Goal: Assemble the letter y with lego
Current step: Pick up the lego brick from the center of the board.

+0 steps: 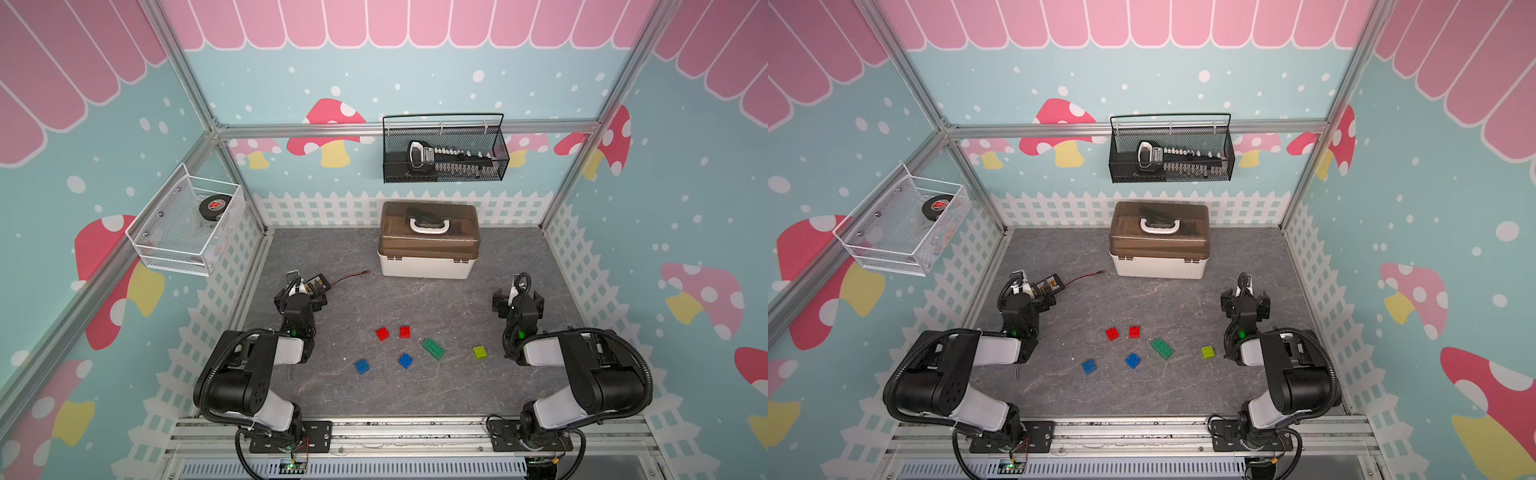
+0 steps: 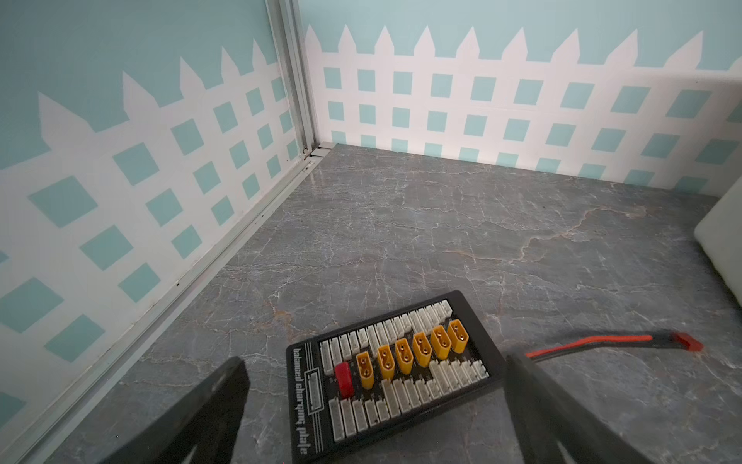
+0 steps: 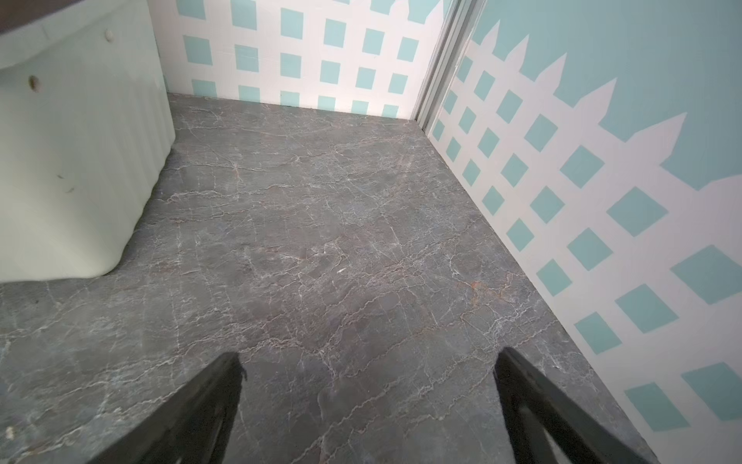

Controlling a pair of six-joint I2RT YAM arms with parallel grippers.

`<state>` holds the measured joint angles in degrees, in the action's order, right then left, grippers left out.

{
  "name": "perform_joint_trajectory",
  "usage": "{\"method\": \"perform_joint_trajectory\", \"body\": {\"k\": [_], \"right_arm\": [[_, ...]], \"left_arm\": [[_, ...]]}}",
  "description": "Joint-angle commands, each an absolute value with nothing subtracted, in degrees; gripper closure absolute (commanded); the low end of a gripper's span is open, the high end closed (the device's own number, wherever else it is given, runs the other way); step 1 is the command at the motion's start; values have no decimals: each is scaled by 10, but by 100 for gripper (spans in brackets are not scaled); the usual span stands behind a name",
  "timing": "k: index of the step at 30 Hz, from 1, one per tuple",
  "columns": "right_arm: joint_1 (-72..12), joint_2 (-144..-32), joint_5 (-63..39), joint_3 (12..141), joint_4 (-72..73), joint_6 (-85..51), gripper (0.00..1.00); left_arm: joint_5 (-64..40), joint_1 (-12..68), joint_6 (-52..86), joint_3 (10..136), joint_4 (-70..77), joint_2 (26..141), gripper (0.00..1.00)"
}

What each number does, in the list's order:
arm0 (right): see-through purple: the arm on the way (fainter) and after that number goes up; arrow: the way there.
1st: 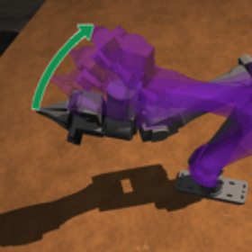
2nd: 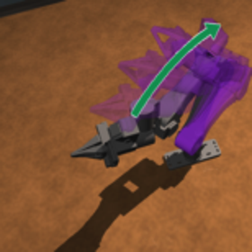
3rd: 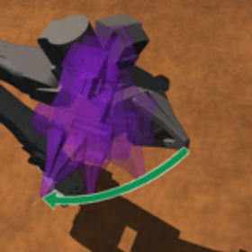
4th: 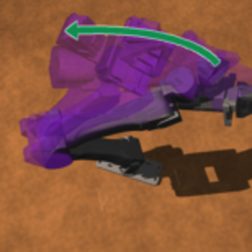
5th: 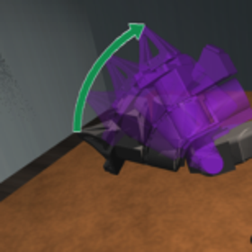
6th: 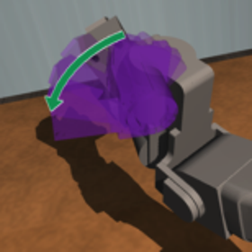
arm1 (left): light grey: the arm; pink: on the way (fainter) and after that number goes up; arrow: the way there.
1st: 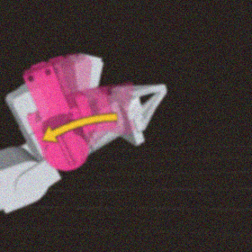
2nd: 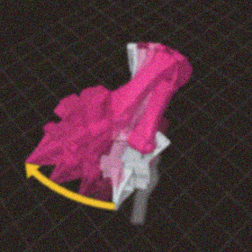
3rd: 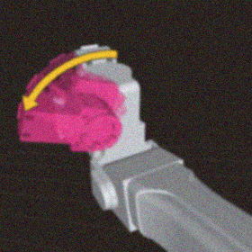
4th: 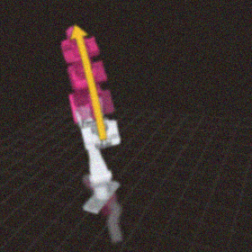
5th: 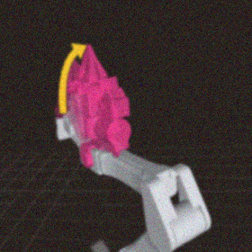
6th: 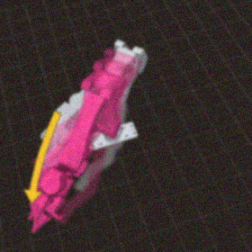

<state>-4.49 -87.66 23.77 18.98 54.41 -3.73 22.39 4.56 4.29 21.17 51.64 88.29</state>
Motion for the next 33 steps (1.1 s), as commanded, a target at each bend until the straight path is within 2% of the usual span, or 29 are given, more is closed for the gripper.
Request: {"method": "perform_joint_trajectory", "body": {"k": [1,27,29,33], "right_arm": [[-42,-874,246,193,553,-42,2],[-44,-871,252,191,562,-38,1],[-44,-842,236,197,522,-34,1],[-49,-759,228,238,392,-26,1]], "left_arm": [[232,44,45,221,517,881,0],[236,45,42,218,523,877,0],[230,47,42,242,446,843,0],[298,59,47,312,295,799,0]]}}
